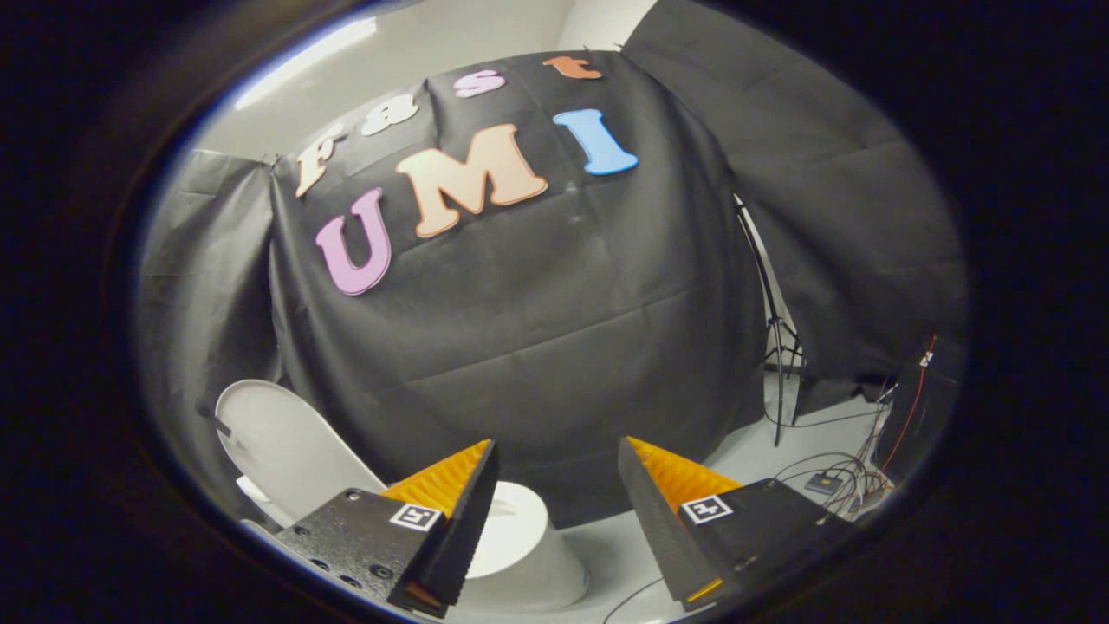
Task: Open the toilet lid.
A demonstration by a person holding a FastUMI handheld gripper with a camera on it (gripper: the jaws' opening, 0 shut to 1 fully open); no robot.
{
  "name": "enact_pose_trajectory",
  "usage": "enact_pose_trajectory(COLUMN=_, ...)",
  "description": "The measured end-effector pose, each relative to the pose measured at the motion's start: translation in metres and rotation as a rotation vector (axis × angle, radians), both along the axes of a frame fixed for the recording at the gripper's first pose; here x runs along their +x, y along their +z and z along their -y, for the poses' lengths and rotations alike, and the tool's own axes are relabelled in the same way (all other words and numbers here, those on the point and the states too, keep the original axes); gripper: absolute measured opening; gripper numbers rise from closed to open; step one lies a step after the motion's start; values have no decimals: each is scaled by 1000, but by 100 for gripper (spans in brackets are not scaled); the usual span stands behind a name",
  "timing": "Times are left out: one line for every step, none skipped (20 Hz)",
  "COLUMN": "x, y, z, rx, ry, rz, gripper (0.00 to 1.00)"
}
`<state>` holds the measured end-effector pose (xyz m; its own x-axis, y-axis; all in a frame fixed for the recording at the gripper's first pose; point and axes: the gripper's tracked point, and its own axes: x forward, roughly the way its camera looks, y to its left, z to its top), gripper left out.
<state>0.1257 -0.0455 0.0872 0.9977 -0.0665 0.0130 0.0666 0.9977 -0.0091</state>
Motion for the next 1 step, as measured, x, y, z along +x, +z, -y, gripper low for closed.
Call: enact_pose_trajectory(x=0, y=6, z=10, rx=1, ry=-6, rz=4, gripper=85)
